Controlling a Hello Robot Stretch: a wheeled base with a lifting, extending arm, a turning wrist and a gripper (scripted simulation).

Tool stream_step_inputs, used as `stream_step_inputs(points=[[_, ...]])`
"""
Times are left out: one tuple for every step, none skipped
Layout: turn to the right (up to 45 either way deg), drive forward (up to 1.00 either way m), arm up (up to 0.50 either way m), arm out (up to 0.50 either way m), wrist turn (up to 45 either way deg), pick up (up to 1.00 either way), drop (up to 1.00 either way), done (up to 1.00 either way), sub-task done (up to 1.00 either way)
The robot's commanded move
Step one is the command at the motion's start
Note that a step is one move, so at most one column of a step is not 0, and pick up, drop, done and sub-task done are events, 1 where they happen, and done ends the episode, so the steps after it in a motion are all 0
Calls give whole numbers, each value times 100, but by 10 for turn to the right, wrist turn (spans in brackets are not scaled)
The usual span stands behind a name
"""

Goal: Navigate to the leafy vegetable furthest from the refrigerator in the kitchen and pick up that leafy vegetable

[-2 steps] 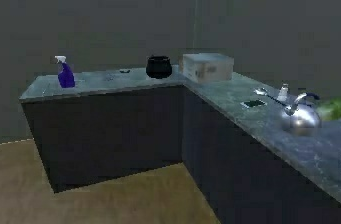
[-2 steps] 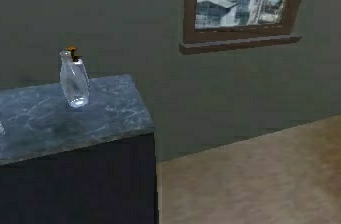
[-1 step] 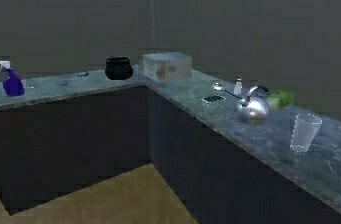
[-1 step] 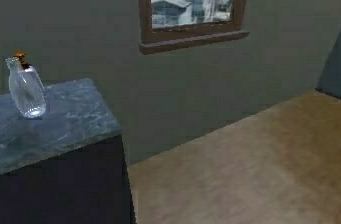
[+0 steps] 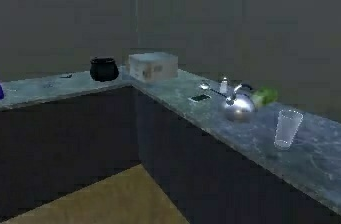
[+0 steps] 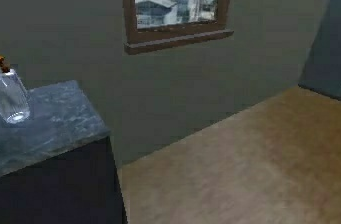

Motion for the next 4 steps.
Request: stream_step_inputs(points=[[0, 70, 0, 0, 0, 0, 0, 0, 0], [-360, 0, 0, 0, 0, 0, 0, 0, 0], [0, 0, 50, 0, 0, 0, 0, 0, 0], [0, 0, 38, 0, 0, 0, 0, 0, 0]])
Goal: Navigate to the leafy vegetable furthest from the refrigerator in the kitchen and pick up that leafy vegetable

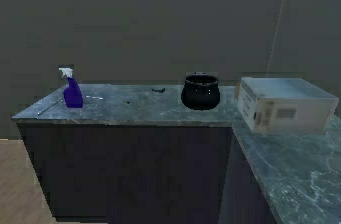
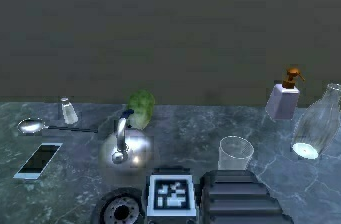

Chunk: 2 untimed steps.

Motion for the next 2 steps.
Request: stream_step_inputs(points=[[0, 0, 0, 34, 0, 0, 0, 0, 0], [0, 0, 0, 0, 450, 0, 0, 0, 0]])
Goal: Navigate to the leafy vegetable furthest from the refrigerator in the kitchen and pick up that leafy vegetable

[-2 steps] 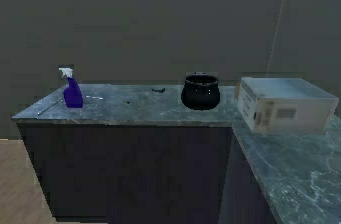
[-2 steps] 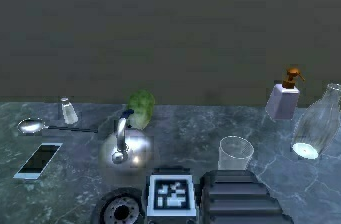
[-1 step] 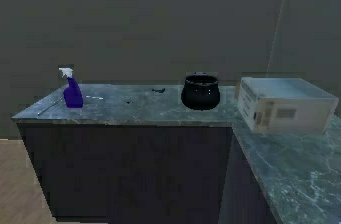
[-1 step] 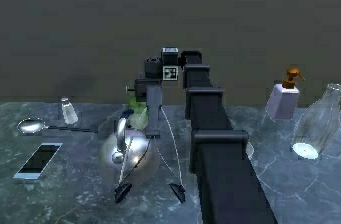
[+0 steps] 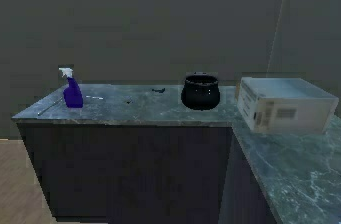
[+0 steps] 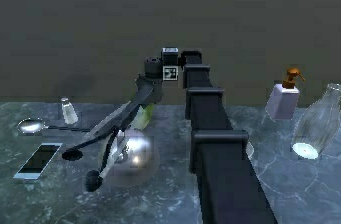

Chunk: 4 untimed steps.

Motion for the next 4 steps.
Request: stream_step_inputs(points=[[0, 0, 0, 0, 450, 0, 0, 0, 0], [0, 0, 0, 0, 450, 0, 0, 0, 0], [0, 0, 0, 0, 180, 0, 0, 0, 0], [0, 0, -12, 0, 0, 0, 0, 0, 0]])
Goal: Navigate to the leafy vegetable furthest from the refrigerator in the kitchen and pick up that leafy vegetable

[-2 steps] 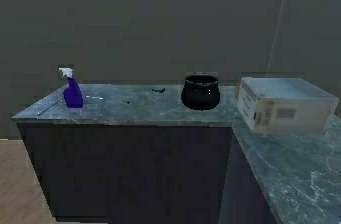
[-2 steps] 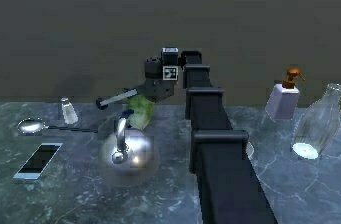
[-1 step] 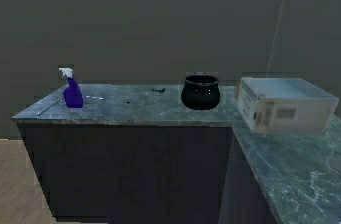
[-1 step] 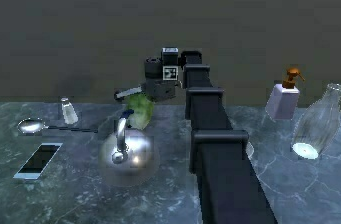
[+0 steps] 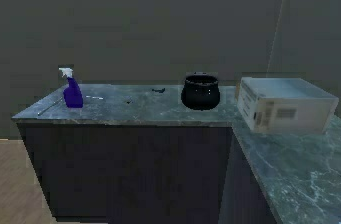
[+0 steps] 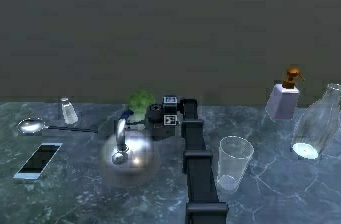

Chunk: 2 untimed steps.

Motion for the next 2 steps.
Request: stream_step_inputs(points=[[0, 0, 0, 0, 0, 100, 0, 0, 0], [0, 0, 10, 0, 0, 0, 0, 0, 0]])
